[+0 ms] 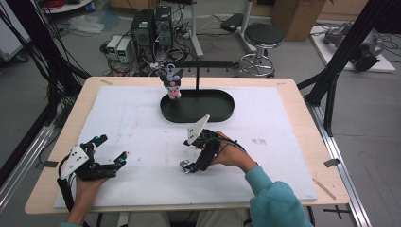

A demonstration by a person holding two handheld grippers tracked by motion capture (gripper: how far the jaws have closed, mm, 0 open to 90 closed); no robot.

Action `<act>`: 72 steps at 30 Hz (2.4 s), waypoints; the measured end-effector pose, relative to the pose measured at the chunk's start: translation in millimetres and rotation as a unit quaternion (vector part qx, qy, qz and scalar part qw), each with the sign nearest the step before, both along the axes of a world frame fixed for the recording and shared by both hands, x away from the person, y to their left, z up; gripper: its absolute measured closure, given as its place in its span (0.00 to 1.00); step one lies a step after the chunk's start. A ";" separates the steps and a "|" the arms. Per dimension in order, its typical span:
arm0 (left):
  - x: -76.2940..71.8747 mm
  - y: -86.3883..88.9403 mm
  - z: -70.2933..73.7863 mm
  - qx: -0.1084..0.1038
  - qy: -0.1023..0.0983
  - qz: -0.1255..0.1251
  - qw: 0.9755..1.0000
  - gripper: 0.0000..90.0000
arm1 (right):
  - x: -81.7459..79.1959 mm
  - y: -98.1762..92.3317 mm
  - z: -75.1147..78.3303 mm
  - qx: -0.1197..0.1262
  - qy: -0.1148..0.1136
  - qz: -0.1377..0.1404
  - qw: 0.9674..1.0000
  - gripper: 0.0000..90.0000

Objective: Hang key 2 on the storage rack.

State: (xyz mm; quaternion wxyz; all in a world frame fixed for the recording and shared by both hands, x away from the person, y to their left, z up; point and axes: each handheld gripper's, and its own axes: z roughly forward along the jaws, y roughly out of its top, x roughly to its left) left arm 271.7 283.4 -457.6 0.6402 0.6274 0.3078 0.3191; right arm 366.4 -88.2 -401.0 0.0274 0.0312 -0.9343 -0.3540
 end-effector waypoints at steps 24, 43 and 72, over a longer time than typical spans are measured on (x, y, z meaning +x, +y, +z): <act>-0.3 -0.1 -0.1 0.001 -0.002 0.001 1.000 0.02 | 4.4 4.7 -10.3 -0.054 0.019 0.036 0.998 0.57; -0.4 0.1 -0.1 0.000 -0.002 0.000 1.000 0.02 | 2.5 9.1 -12.5 -0.060 -0.001 0.043 0.997 0.83; -0.6 0.1 -0.2 -0.001 -0.002 0.000 1.000 0.02 | 3.0 11.9 -11.9 -0.073 -0.011 0.025 0.997 0.98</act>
